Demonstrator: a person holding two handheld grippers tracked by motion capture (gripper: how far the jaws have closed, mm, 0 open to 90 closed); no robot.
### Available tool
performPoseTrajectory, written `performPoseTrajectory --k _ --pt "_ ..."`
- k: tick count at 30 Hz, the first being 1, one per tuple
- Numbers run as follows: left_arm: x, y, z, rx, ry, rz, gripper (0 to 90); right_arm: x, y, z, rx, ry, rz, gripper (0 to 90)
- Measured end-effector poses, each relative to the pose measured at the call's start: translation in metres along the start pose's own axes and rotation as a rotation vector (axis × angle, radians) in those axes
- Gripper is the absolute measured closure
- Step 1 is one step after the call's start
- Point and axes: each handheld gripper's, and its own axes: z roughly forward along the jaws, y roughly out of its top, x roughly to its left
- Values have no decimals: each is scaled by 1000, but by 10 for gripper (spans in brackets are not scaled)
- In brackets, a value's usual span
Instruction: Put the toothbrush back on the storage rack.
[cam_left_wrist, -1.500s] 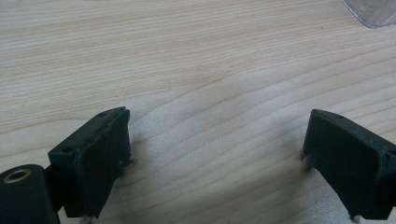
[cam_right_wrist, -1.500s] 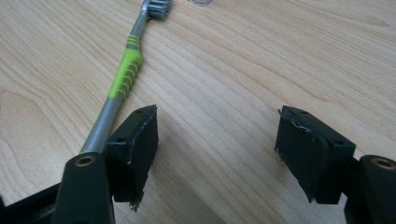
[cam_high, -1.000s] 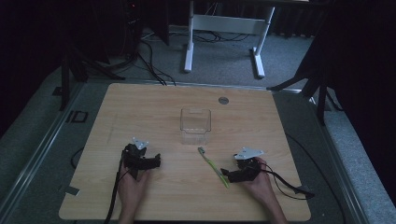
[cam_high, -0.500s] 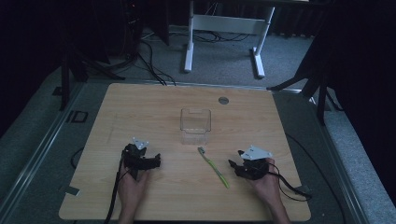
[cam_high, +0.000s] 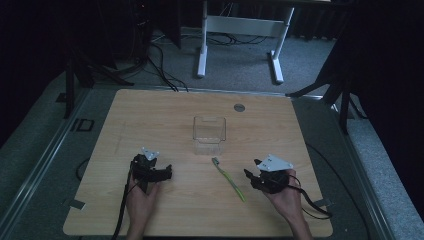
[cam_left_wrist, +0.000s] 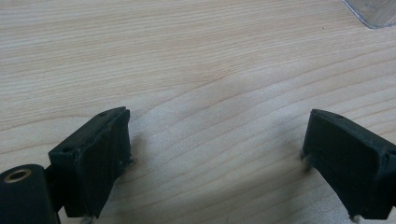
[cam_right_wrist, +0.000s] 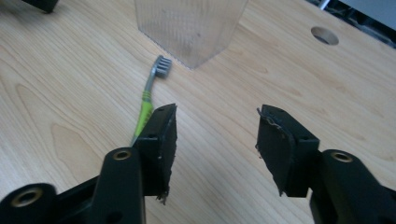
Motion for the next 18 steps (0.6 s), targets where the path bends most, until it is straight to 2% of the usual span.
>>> performPoseTrajectory --k 6,9,12,18 --pt "0 0 0 0 0 -1 79 7 9 -3 2 -8 -24 501" --pt "0 0 0 0 1 -1 79 9 13 -4 24 -12 -4 500" --pt "0 0 0 0 1 -2 79 14 20 -5 52 -29 -7 508" --pt "0 0 0 0 1 -2 79 19 31 -6 53 -23 -2 534"
